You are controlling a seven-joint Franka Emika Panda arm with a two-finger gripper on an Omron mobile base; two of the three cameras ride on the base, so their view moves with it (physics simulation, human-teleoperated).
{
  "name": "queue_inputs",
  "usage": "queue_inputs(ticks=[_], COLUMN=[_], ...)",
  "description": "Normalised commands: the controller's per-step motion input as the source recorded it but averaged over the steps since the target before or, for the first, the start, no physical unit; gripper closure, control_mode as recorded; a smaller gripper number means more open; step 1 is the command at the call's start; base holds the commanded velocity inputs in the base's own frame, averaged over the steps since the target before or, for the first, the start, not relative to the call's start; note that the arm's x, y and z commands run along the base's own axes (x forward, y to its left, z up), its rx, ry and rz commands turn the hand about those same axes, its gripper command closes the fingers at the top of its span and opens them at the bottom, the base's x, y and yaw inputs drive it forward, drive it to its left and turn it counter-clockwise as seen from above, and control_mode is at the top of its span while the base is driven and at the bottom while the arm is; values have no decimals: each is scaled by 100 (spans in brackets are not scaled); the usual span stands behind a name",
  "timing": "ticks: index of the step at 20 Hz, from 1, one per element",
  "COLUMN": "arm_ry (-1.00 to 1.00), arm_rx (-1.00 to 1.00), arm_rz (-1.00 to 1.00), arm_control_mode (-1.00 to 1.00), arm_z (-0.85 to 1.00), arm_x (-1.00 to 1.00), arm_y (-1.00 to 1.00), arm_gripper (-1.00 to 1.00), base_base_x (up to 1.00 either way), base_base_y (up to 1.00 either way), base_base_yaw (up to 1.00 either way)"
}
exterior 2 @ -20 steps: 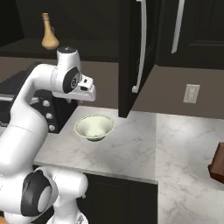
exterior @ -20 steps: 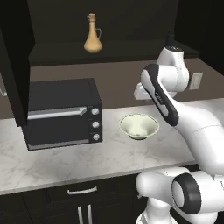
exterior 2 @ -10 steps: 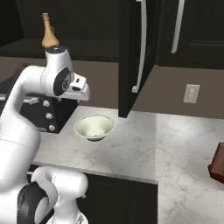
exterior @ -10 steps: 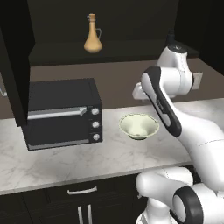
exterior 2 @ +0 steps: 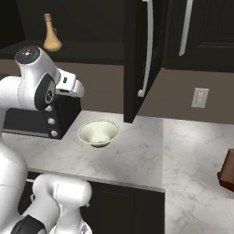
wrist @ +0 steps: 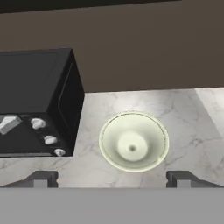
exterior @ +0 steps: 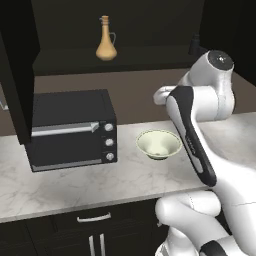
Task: Retrieve the bottle and the shaker from the cabinet and place them next to the mixing bowl on the counter. Then add garlic from the fridge to the mixing bowl.
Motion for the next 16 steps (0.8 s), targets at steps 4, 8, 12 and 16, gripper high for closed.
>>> queue_inputs(ticks=[4, 8, 12, 16], arm_ry=[-19, -22, -25, -28], arm_rx=[6, 13, 10, 3], arm_rz=[-7, -13, -16, -19], arm_control_mode=[-100, -100, -100, -100], arm_z=[62, 61, 54, 61], arm_x=[-10, -8, -10, -6], arm_y=[-33, -42, -45, -23], arm_gripper=[-100, -100, -100, -100], base_base_x=[0, 0, 0, 0], base_base_y=[0, 0, 0, 0], base_base_yaw=[0, 0, 0, 0])
